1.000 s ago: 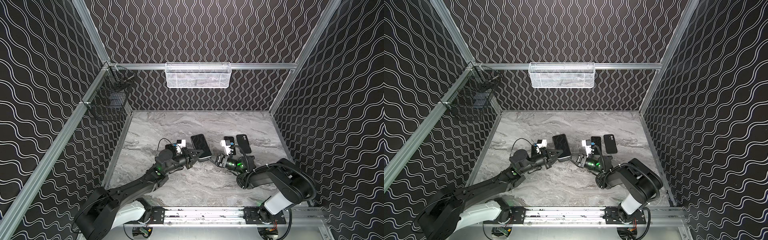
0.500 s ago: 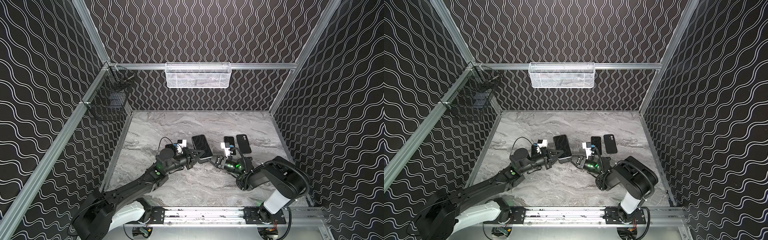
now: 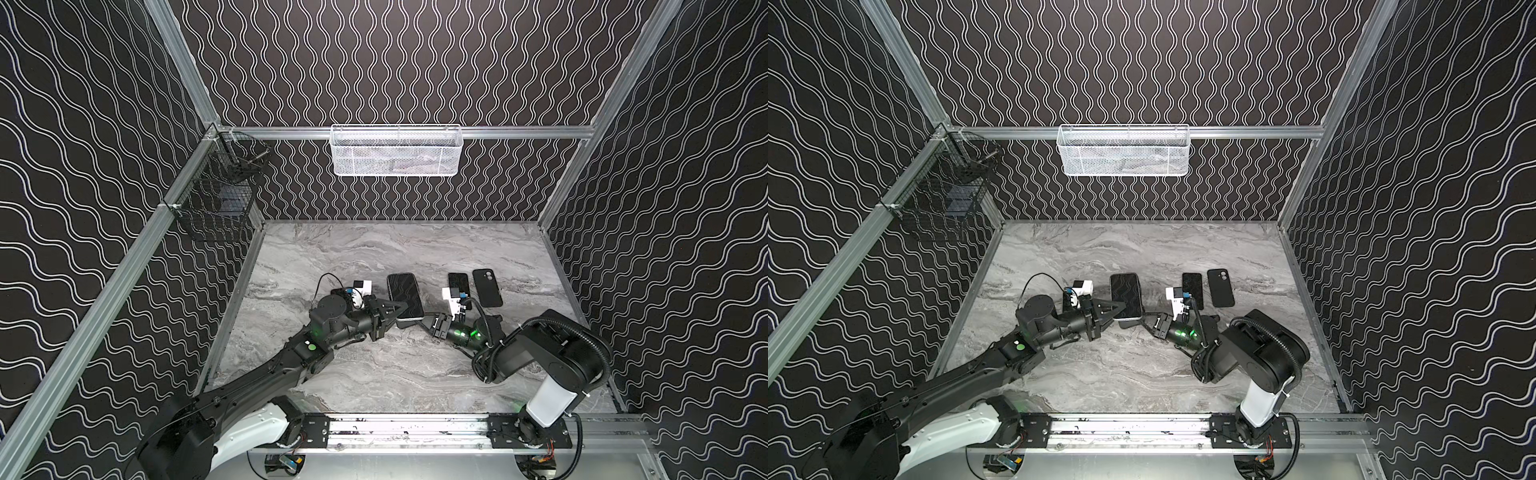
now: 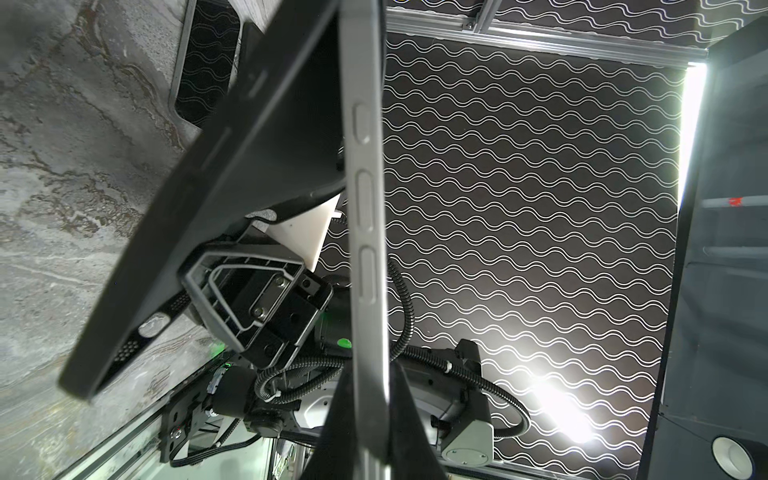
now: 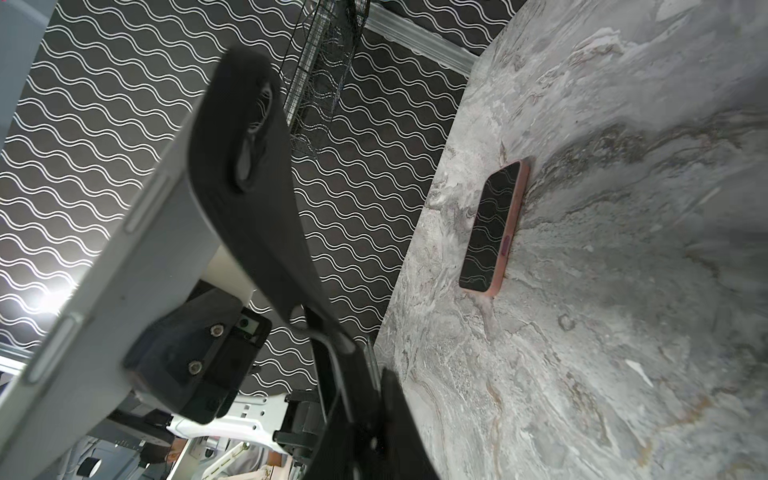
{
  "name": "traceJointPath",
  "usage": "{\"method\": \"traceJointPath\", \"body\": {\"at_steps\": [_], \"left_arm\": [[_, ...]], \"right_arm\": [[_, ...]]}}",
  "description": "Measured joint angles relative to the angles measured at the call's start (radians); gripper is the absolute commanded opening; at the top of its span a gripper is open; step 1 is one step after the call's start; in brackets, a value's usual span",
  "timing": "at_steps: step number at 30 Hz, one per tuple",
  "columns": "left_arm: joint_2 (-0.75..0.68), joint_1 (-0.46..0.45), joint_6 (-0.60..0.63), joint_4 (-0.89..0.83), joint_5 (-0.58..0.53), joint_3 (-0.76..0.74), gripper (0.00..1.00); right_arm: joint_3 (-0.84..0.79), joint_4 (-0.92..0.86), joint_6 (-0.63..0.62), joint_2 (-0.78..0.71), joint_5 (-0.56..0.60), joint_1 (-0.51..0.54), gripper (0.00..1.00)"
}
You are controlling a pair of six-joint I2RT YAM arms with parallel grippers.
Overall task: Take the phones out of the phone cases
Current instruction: 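Pull the black case off with the right gripper while the left gripper holds the phone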
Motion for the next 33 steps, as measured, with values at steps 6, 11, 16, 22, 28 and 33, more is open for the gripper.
{"method": "traceJointPath", "body": {"at_steps": [6,11,16,22,28,33], "left_arm": [[0.003,0.0,0.0,-0.005,-0.007,0.0,0.0],[0.002,0.0,0.002,-0.014,-0.018,0.005,0.0],[-0.003,0.0,-0.001,-0.011,-0.036,-0.007,0.0],[-0.133,-0.03,0.027,0.091,-0.199,-0.046,0.0],[-0.212,-0.061,0.051,0.114,-0.274,-0.069,0.0],[-0.185,-0.062,0.075,0.114,-0.274,-0.057,0.0]], "right_arm": [[-0.006,0.0,0.0,0.008,0.014,0.0,0.12],[-0.014,0.001,0.0,0.009,0.021,0.0,0.12],[-0.029,0.002,-0.005,0.011,0.034,0.0,0.12],[-0.032,-0.026,0.0,0.042,0.048,-0.005,0.12],[-0.006,-0.015,0.001,0.056,0.047,-0.005,0.12],[-0.006,-0.011,0.004,0.053,0.052,-0.005,0.13]]}}
